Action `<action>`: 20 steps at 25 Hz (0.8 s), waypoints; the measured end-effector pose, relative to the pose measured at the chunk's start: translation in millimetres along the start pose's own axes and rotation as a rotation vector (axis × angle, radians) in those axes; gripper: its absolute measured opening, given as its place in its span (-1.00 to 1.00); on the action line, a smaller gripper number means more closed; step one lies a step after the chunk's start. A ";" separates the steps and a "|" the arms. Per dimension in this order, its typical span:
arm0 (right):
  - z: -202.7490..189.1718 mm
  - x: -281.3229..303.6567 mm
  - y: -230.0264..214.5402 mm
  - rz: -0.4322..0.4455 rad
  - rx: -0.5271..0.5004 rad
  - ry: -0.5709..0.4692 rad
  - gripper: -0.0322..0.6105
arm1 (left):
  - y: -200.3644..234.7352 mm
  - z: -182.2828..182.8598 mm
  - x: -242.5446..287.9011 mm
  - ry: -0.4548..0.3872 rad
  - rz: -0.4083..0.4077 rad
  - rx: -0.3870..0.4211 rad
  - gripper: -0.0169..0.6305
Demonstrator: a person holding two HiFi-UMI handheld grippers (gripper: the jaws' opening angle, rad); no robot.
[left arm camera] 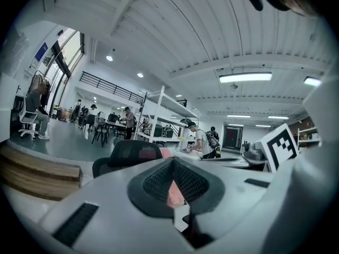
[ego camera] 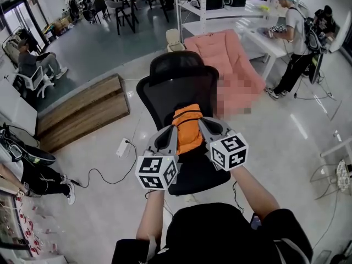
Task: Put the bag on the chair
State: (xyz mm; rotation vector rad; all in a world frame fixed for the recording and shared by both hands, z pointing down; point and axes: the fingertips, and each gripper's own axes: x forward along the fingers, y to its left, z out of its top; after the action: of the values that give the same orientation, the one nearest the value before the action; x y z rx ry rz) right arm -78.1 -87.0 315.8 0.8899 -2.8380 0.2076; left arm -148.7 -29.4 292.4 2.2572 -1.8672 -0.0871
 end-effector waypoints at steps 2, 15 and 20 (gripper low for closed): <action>5.2 -8.8 -1.5 0.007 -0.001 -0.012 -0.89 | -8.7 2.9 -1.4 -0.004 0.006 0.006 -0.91; 15.0 -83.5 -13.6 0.032 -0.024 -0.050 -0.89 | -84.5 7.7 -20.8 -0.028 0.036 0.040 -0.91; 11.8 -110.1 -17.3 0.045 -0.028 -0.065 -0.89 | -111.5 1.9 -29.7 -0.035 0.048 0.054 -0.91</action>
State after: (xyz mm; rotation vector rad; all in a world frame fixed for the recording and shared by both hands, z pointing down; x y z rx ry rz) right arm 19.8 -42.2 284.5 0.8436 -2.9156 0.1468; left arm -47.4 18.9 265.7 2.2585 -1.9632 -0.0702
